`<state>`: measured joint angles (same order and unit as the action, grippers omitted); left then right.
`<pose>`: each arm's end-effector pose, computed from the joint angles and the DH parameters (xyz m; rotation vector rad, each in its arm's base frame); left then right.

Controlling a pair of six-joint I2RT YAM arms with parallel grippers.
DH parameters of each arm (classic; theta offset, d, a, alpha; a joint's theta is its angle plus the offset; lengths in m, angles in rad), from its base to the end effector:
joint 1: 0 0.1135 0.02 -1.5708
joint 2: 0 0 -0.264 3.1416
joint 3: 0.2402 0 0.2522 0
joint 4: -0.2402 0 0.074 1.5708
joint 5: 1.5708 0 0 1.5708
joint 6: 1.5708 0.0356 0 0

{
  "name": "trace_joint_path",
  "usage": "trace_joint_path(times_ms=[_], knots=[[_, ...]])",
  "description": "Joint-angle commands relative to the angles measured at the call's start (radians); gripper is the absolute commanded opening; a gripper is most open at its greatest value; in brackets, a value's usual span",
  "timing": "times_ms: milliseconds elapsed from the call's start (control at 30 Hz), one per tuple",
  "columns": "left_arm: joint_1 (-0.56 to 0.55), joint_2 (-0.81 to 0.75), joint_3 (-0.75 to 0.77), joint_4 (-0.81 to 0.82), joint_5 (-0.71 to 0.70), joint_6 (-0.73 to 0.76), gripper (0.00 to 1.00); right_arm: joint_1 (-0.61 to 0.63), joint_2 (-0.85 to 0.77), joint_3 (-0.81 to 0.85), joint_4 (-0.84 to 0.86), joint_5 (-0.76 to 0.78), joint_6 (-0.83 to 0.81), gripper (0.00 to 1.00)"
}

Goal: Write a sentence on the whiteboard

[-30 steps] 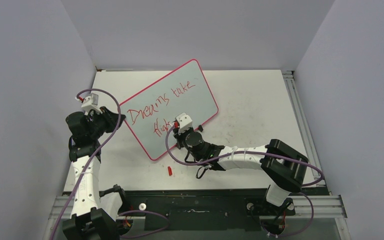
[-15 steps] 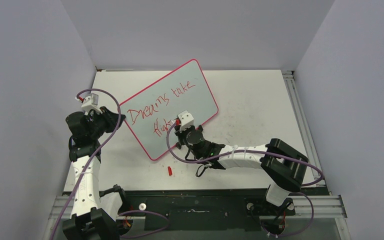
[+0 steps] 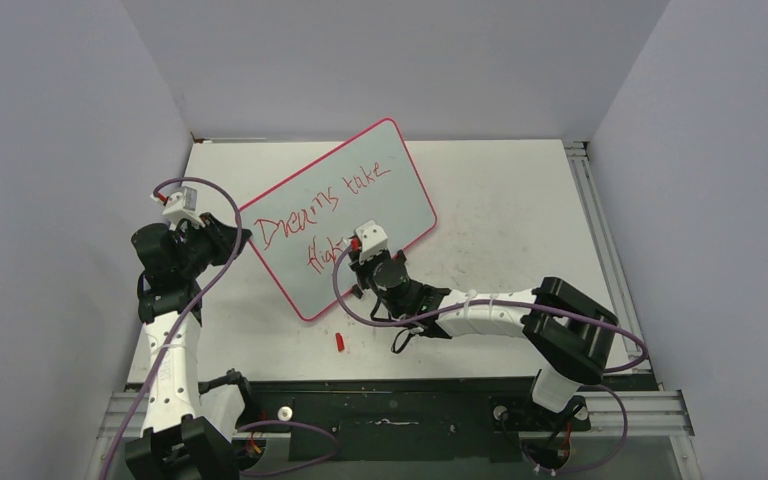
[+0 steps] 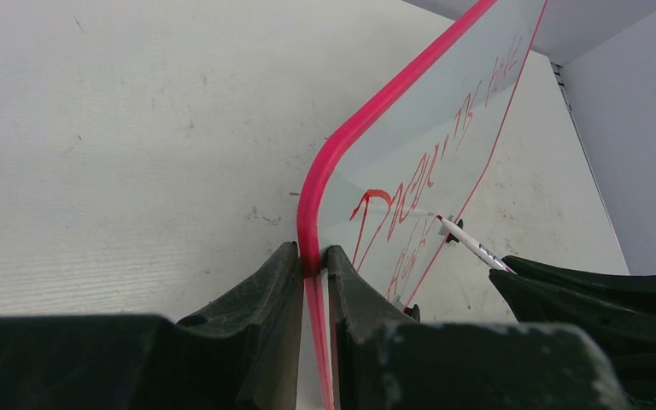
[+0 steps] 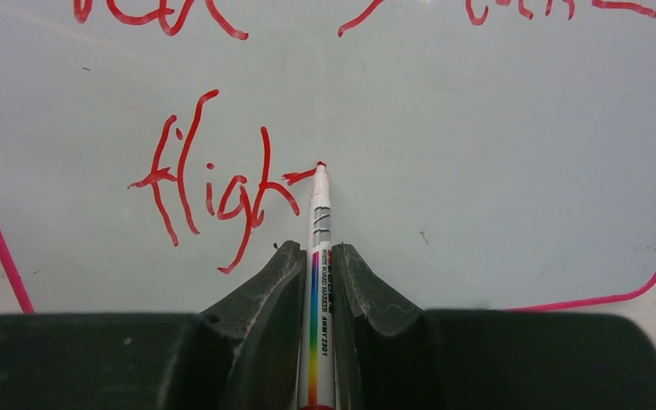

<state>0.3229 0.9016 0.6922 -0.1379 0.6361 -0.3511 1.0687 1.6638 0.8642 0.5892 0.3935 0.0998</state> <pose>0.2009 0.0449 0.2934 -0.2081 1.8841 -0.6263 0.1866 0.3114 0.2202 -0.5713 1.6981 0.4952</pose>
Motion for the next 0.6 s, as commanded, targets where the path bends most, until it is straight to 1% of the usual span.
trace_joint_path(times_ms=[0,567], knots=[[-0.015,-0.001,0.009,0.002,0.036,0.014,0.13,0.029,-0.051,0.030,0.057,0.006,-0.033,0.05],[-0.015,-0.001,0.009,0.001,0.037,0.014,0.13,0.014,0.015,0.084,0.071,0.023,-0.047,0.05]])
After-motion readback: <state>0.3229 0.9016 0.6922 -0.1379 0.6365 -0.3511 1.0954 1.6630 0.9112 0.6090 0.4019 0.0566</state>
